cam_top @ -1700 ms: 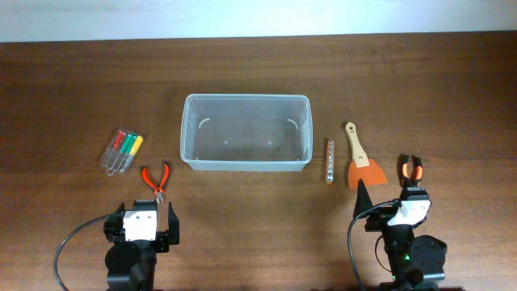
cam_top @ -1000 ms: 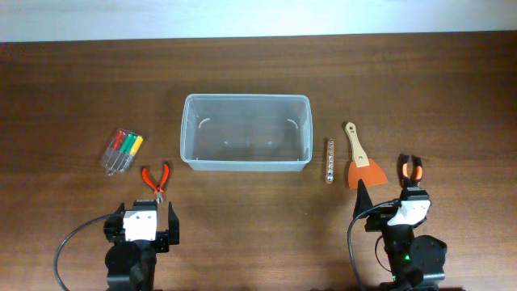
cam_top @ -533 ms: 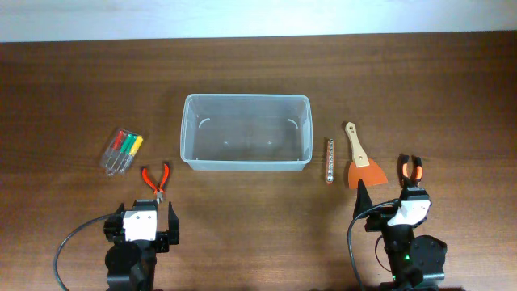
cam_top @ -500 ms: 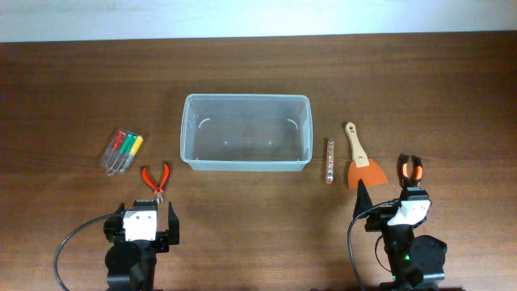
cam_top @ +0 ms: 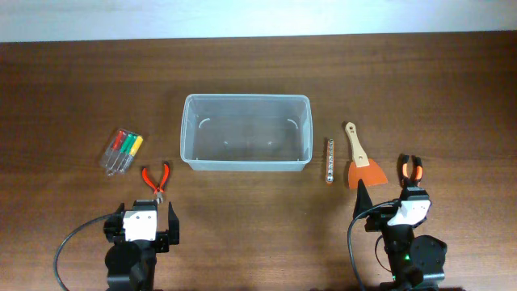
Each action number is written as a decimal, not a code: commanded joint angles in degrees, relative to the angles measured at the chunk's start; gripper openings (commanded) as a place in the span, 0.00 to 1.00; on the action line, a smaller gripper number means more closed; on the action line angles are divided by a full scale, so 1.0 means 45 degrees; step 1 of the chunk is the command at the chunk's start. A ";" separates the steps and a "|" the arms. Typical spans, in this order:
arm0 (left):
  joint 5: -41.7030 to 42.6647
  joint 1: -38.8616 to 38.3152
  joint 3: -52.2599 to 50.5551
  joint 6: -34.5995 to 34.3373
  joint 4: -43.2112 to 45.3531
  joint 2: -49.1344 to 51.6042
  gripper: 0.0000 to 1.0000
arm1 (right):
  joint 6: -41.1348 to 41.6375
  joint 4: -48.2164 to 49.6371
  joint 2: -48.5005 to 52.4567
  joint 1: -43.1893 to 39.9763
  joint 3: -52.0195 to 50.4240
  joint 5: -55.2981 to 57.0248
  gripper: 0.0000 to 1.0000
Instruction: Pack container
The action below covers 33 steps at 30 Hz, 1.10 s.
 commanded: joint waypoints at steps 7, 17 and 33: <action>-0.0053 -0.0039 -0.0131 0.0209 0.0083 -0.0121 0.99 | -0.0126 0.0146 -0.0063 0.0015 -0.0097 0.0675 0.99; -0.0053 -0.0044 -0.0131 0.0209 0.0078 -0.0121 0.99 | 0.0204 0.0461 0.2623 0.0010 0.2467 0.1345 0.99; -0.0053 -0.0039 -0.0131 0.0209 0.0078 -0.0121 0.99 | -0.3245 -1.2764 2.1648 0.0010 2.1988 -0.0355 0.99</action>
